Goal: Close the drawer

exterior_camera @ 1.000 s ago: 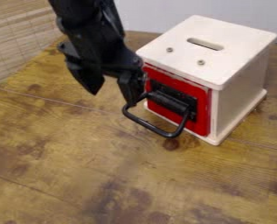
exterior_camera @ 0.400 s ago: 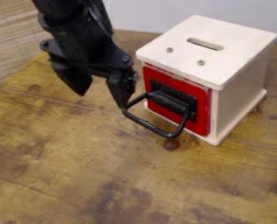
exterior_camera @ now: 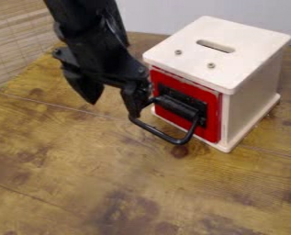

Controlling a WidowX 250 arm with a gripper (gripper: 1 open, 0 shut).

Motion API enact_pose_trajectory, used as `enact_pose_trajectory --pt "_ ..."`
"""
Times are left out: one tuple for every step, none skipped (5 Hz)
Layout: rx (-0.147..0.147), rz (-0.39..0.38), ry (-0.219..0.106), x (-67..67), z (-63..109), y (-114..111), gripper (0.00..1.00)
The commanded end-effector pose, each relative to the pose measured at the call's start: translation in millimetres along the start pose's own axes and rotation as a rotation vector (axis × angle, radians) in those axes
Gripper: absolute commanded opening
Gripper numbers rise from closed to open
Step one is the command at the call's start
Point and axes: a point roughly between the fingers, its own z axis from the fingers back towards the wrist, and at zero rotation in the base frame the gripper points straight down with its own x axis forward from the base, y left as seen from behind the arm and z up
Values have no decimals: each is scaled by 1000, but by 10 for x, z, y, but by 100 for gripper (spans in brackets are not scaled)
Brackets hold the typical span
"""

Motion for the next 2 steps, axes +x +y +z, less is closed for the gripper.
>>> enact_pose_trajectory --pt "3 0 -53 124 110 -29 100" --pt "4 13 -55 127 94 -13 100"
